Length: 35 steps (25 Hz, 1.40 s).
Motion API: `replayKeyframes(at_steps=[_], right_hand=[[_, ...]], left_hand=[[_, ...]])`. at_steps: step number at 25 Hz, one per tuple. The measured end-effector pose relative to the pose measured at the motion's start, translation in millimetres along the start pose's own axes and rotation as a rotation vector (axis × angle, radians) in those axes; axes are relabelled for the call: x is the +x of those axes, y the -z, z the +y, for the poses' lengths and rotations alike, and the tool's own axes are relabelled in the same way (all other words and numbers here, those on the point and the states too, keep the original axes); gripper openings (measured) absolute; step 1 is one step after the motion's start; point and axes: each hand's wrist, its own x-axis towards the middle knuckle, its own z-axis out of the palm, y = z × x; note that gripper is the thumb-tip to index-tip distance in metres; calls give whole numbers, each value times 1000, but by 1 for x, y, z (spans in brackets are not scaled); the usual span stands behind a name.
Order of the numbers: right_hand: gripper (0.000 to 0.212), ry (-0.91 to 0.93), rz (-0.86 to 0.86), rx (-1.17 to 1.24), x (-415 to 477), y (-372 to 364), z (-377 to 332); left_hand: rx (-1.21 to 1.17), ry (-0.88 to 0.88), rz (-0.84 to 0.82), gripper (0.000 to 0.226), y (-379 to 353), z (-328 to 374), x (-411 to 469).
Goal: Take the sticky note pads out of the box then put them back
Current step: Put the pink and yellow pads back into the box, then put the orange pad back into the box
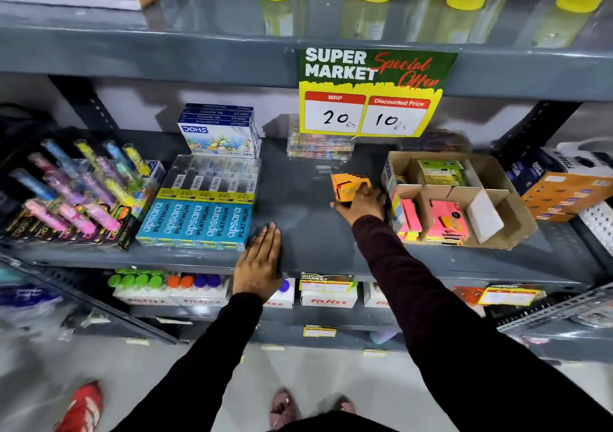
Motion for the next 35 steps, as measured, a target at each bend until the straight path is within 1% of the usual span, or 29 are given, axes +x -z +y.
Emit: replayKeyframes(at_steps=[2, 5, 8, 10, 15, 18, 20, 21, 22, 24, 26, 31, 33, 35], right_hand=[[96, -7, -27, -57, 11, -5, -2], [87, 24, -21, -177, 21, -6, -6], [84, 40, -11, -239, 19, -5, -7], [84, 52, 14, -252, 8, -3, -4], [82, 113, 127, -162, -32, 11, 5], [82, 144, 308, -16, -61, 33, 23], [82, 74, 428, 102, -73, 52, 49], [83, 14, 455, 114, -75, 59, 66], [84, -56, 449, 107, -74, 66, 83], [81, -204, 382, 130, -70, 74, 113], [77, -295, 334, 188, -62, 74, 132], [75, -309, 248, 256, -48, 66, 143], [76, -345, 269, 253, -46, 66, 148], [72, -386, 323, 279, -48, 68, 154]], left_hand=[[-4, -3, -7, 76, -1, 2, 1], [-33, 6, -13, 89, -2, 3, 2], [-51, 9, 12, 91, -2, 4, 2], [-44, 5, 23, 87, -2, 6, 1], [-7, -8, 30, 85, -2, 7, 1], [2, 4, 17, 87, -1, 7, 1], [12, -1, 14, 89, -2, 7, 1], [21, -6, 10, 89, -3, 7, 2], [37, -12, 8, 89, -3, 7, 2], [72, -20, 13, 87, -5, 6, 2], [70, -17, 9, 88, -6, 4, 1], [50, -7, 2, 87, -4, 1, -3], [47, 1, 6, 85, -2, 1, -4], [54, 3, 4, 85, -1, 3, -3]])
